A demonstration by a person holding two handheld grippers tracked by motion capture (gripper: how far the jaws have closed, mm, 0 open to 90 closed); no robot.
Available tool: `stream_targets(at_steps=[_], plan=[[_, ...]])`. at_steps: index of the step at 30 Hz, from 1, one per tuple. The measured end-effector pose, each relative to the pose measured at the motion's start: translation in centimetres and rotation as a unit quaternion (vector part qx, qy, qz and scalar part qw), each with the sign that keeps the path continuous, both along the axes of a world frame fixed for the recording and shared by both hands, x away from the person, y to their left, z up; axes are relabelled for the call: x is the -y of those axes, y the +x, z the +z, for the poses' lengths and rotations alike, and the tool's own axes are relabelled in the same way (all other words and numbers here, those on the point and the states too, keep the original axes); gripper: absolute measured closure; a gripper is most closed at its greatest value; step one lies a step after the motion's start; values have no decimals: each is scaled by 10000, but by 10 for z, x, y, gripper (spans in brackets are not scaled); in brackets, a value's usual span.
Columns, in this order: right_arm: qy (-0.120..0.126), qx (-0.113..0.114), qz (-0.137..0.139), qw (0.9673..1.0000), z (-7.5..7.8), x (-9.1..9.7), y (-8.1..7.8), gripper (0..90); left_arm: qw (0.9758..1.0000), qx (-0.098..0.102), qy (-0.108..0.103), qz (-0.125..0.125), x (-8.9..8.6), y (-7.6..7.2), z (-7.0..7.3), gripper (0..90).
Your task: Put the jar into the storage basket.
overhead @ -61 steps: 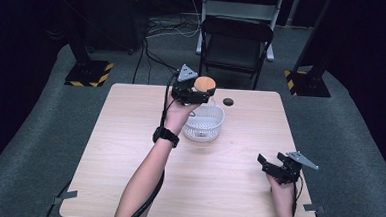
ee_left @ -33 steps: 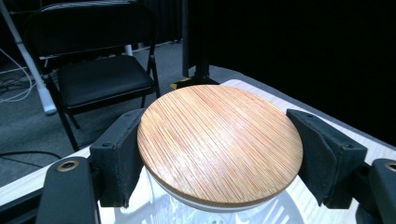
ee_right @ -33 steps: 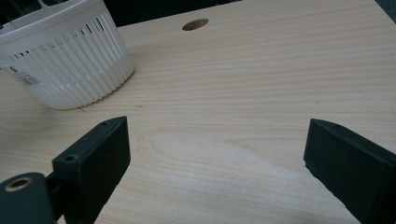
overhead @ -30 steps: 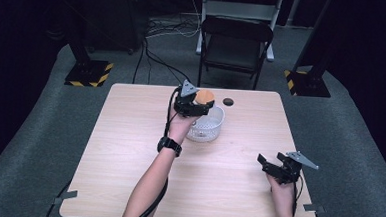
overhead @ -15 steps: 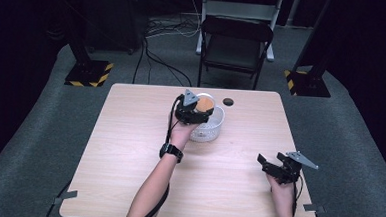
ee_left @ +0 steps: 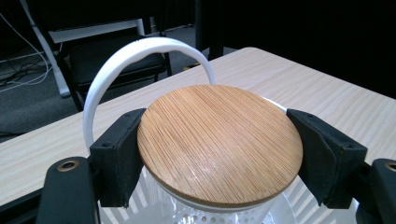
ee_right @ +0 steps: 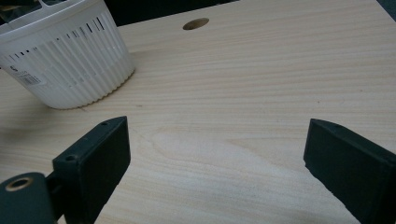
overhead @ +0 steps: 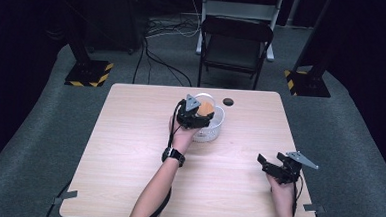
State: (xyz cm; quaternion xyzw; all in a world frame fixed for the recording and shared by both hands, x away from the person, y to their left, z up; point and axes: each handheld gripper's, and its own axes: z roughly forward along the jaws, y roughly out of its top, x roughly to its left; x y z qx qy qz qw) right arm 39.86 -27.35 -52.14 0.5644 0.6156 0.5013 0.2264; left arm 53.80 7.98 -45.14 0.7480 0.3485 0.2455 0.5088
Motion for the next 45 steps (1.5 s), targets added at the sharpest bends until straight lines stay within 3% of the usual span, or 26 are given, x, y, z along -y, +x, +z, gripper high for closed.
stream_targets(at_steps=[14, 26, 28, 35, 45], plan=[[-6, -4, 0, 10000, 0, 0, 0, 65, 9999, -55, -144, 69, -4, -1, -4, 235], [-11, -8, 3, 10000, 0, 0, 0, 65, 9999, -48, -59, 116, -2, -2, -3, 233], [-11, -7, 4, 10000, 0, 0, 0, 65, 9999, -46, 37, 159, -2, -2, -3, 227], [-1, -6, 7, 10000, 0, 0, 0, 65, 9994, 23, 241, 250, 0, -3, -3, 145], [-1, -6, 8, 10000, 0, 0, 0, 65, 9996, -10, 122, 252, -6, -7, 12, 8]])
